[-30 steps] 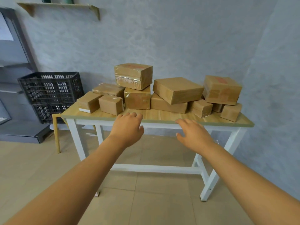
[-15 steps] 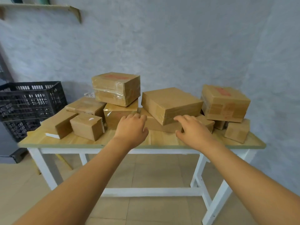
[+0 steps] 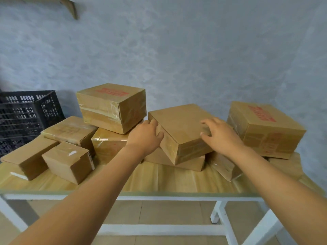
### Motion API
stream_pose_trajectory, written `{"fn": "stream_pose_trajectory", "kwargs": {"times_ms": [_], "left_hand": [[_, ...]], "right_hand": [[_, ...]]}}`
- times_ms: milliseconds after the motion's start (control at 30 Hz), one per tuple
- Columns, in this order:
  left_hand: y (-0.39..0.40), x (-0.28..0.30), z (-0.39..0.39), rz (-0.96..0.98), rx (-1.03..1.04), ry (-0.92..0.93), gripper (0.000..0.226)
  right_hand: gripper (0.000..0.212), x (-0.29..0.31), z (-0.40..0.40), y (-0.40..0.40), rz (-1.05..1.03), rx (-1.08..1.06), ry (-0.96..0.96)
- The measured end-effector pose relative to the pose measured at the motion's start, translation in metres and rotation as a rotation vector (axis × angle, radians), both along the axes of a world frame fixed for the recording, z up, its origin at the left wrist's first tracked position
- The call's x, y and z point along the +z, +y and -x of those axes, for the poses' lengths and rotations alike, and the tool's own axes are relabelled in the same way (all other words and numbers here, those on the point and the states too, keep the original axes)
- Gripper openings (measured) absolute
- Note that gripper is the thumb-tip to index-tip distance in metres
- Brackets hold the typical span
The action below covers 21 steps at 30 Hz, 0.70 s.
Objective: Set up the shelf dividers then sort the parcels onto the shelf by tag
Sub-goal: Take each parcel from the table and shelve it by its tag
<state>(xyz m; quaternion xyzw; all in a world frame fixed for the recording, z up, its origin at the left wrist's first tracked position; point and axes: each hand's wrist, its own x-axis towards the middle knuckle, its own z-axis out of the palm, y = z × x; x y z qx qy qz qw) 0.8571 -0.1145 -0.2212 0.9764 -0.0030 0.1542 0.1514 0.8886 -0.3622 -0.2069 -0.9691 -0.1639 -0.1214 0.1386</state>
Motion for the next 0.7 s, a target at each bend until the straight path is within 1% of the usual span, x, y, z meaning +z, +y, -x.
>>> {"fn": "stream_pose_trajectory", "kwargs": {"times_ms": [67, 200, 267, 333, 400, 433, 567, 700], "left_hand": [[-0.001, -0.003, -0.024, 0.156, 0.044, 0.126, 0.053], [0.003, -0.008, -0.061, 0.354, 0.107, 0.429, 0.080], [0.006, -0.008, -0.070, 0.477, 0.105, 0.595, 0.085], [0.006, -0.009, -0.075, 0.594, 0.079, 0.687, 0.085], [0.004, -0.010, -0.079, 0.712, 0.060, 0.727, 0.086], [0.003, -0.011, -0.080, 0.740, 0.057, 0.736, 0.087], [-0.002, -0.012, -0.084, 0.768, 0.044, 0.727, 0.084], [0.000, -0.010, -0.085, 0.798, 0.059, 0.681, 0.076]], "right_hand": [[0.048, 0.000, -0.019, -0.003, -0.043, -0.075, 0.034], [0.060, 0.002, -0.055, -0.013, -0.049, -0.246, 0.159], [0.065, 0.002, -0.068, -0.019, -0.083, -0.316, 0.238], [0.067, 0.000, -0.076, -0.021, -0.158, -0.350, 0.299], [0.067, -0.004, -0.080, -0.021, -0.207, -0.364, 0.299], [0.067, -0.006, -0.081, -0.021, -0.225, -0.371, 0.290], [0.070, -0.007, -0.084, -0.021, -0.300, -0.393, 0.290], [0.073, -0.007, -0.086, -0.023, -0.298, -0.404, 0.322]]}}
